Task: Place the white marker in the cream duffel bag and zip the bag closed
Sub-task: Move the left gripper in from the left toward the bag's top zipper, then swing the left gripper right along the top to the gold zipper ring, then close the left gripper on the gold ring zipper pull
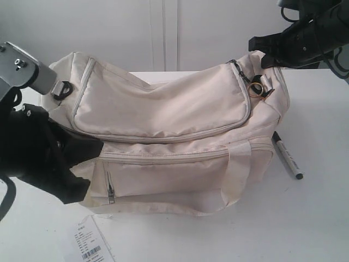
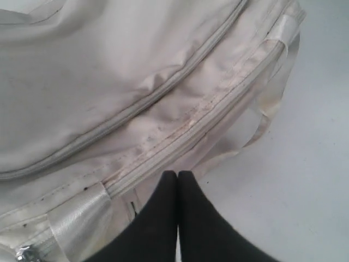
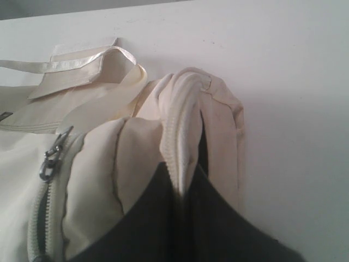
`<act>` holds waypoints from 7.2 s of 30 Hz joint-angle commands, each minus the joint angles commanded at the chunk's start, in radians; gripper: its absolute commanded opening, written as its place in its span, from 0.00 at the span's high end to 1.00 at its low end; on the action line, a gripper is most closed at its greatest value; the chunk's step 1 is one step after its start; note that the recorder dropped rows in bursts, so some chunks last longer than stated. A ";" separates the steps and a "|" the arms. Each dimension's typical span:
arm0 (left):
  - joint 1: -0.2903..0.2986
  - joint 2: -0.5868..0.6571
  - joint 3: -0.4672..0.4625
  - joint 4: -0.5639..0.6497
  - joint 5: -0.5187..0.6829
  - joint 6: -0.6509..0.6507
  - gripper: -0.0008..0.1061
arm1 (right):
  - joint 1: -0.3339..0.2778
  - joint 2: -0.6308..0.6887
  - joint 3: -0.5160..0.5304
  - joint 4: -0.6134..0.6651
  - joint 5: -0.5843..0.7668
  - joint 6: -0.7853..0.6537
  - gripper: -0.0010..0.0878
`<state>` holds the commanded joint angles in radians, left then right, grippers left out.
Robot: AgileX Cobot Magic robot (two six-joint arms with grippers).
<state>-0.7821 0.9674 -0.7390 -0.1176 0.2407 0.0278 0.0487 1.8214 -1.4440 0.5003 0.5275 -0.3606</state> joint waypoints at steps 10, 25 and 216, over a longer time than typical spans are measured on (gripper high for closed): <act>0.000 0.107 -0.146 0.000 0.189 0.108 0.99 | 0.000 0.000 0.000 0.000 0.000 0.000 0.99; 0.000 0.221 -0.218 -0.363 0.063 0.444 0.99 | 0.000 0.000 0.000 0.000 0.000 0.020 0.99; -0.148 0.975 -0.905 -0.166 -0.084 0.809 0.99 | 0.000 0.000 0.000 -0.002 -0.002 0.020 0.99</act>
<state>-0.9305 1.9425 -1.6440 -0.2832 0.1566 0.8367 0.0487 1.8214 -1.4440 0.4984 0.5254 -0.3402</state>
